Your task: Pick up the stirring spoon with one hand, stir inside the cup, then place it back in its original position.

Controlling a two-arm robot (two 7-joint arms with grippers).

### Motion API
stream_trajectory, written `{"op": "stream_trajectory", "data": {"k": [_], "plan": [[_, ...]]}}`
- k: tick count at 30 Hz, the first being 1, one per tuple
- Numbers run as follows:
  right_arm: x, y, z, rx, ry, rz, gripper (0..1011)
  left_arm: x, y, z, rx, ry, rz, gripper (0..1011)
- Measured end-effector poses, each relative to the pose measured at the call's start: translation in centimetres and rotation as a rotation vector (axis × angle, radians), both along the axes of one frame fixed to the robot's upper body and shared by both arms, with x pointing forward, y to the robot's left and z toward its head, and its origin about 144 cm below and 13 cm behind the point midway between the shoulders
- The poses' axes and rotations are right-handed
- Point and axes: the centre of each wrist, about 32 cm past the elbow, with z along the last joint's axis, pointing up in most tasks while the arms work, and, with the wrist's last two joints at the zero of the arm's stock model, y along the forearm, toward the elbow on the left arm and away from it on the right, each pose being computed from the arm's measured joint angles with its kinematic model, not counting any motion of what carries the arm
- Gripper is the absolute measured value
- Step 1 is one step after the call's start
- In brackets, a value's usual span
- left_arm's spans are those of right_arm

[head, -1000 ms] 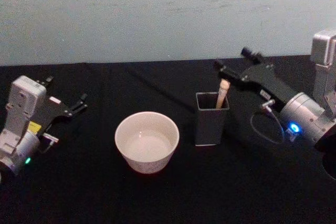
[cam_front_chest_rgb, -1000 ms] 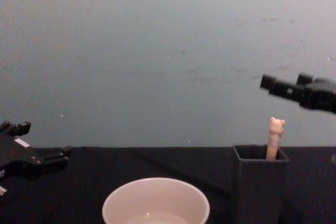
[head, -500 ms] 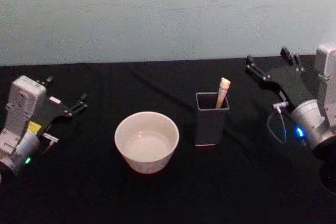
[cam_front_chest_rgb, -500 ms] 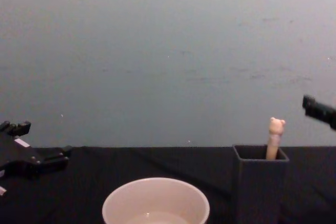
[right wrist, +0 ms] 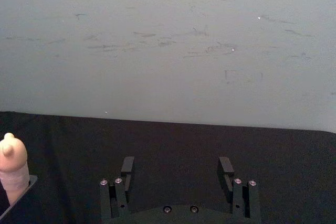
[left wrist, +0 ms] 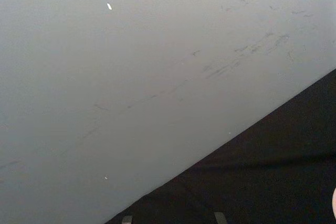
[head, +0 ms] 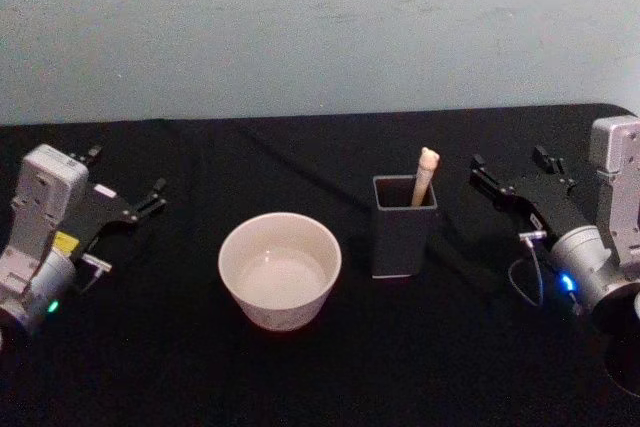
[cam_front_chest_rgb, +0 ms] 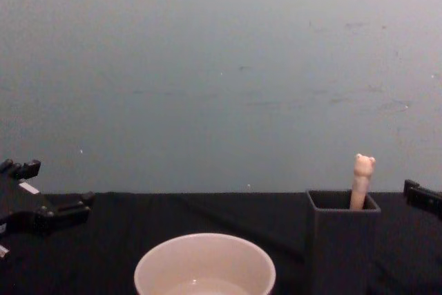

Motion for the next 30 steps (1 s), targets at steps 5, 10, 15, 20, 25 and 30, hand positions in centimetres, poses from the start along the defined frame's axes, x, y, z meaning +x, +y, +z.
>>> {"op": "stream_trajectory", "data": {"k": [5, 10, 15, 20, 25, 30], "plan": [[-0.01, 0.04, 0.02, -0.002, -0.001, 0.002, 1002, 0.00, 0.00, 0.00, 0.000, 0.000, 0.000, 1001], [-0.02, 0.06, 0.06, -0.004, -0.003, 0.003, 1002, 0.00, 0.00, 0.00, 0.000, 0.000, 0.000, 1001], [-0.01, 0.08, 0.10, -0.005, -0.006, 0.004, 1002, 0.00, 0.00, 0.00, 0.000, 0.000, 0.000, 1001], [-0.01, 0.10, 0.12, -0.006, -0.008, 0.005, 1002, 0.00, 0.00, 0.00, 0.000, 0.000, 0.000, 1001], [-0.02, 0.11, 0.13, -0.007, -0.009, 0.005, 1002, 0.00, 0.00, 0.00, 0.000, 0.000, 0.000, 1001], [-0.02, 0.12, 0.14, -0.008, -0.009, 0.005, 1002, 0.00, 0.00, 0.00, 0.000, 0.000, 0.000, 1001]]}}
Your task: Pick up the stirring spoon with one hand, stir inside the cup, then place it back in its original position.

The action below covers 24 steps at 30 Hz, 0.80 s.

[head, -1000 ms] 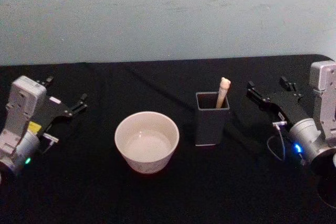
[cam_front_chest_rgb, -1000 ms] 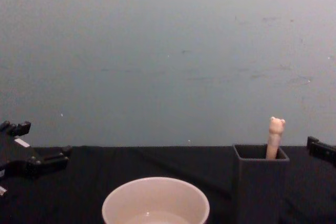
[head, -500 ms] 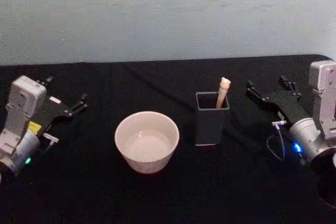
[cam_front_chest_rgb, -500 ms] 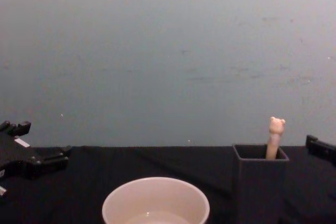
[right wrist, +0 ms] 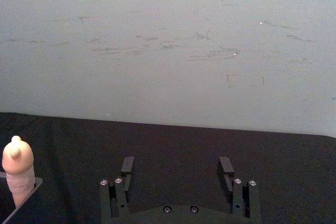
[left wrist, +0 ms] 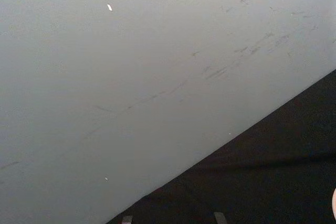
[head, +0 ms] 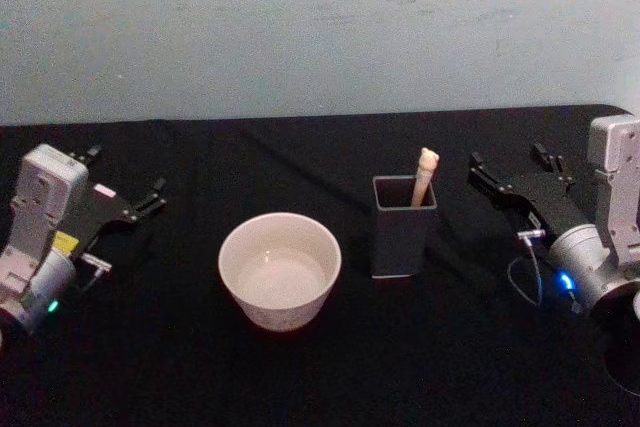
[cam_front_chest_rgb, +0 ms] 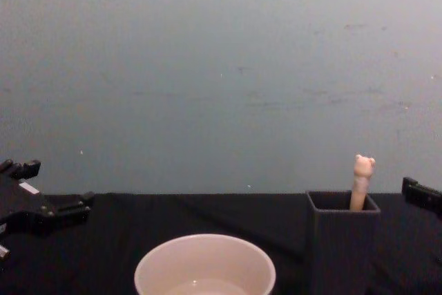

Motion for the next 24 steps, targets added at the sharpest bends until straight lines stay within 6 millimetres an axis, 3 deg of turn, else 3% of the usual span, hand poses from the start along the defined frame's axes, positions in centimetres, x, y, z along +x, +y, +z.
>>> {"op": "stream_trajectory", "data": {"k": [24], "plan": [[0.00, -0.01, 0.01, -0.001, -0.001, 0.000, 1002, 0.00, 0.00, 0.00, 0.000, 0.000, 0.000, 1001]]}}
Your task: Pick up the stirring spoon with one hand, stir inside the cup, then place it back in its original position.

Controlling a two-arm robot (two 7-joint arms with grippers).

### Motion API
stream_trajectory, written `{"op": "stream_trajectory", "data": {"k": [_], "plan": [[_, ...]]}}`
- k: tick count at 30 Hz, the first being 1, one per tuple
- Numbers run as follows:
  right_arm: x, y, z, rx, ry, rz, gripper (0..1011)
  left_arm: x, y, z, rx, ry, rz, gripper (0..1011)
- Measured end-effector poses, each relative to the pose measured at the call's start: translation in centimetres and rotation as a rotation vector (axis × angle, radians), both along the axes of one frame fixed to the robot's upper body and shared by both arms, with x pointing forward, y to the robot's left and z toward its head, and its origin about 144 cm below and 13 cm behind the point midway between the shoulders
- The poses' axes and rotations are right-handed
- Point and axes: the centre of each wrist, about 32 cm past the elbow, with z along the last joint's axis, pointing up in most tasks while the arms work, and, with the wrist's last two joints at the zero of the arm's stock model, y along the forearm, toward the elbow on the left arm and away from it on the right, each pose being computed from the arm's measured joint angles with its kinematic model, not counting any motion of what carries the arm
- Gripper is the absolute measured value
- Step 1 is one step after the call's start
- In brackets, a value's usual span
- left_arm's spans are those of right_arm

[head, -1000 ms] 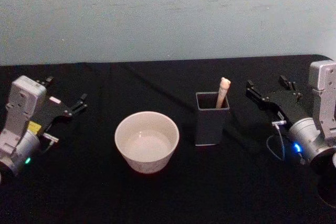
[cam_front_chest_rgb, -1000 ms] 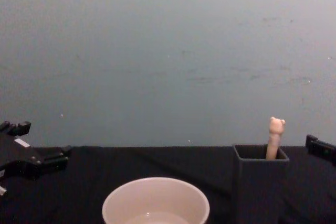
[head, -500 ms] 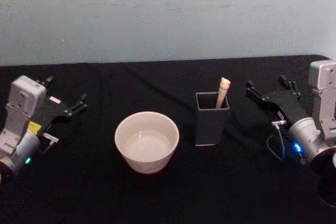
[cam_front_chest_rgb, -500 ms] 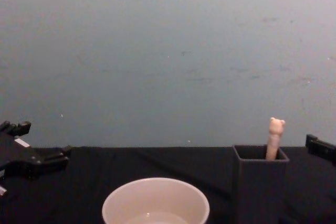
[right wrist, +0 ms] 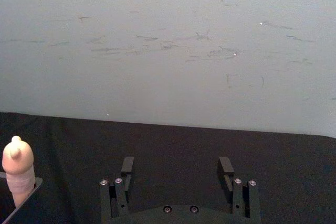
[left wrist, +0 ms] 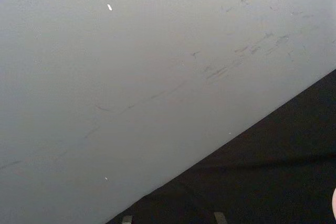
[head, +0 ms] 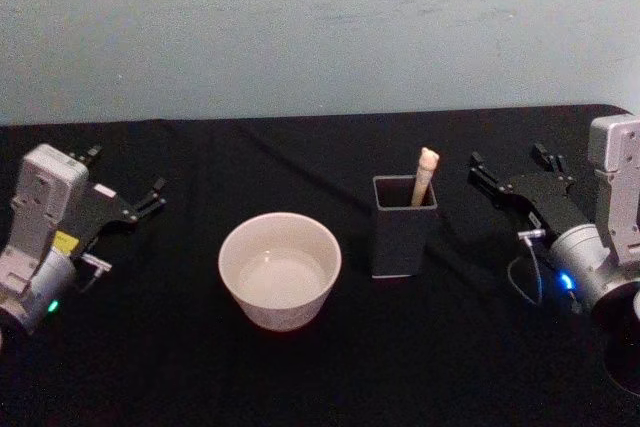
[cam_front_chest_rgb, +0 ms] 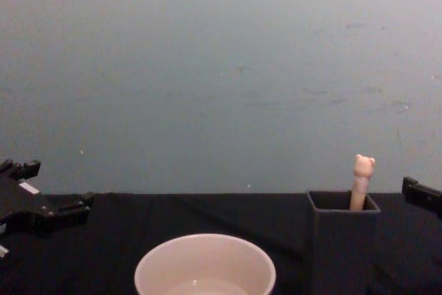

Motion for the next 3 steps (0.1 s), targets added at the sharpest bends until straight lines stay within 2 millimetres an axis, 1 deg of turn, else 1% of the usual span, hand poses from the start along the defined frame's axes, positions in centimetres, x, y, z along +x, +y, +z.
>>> {"op": "stream_trajectory", "data": {"k": [3], "plan": [[0.00, 0.00, 0.00, 0.000, 0.000, 0.000, 1002, 0.00, 0.00, 0.00, 0.000, 0.000, 0.000, 1001]]}}
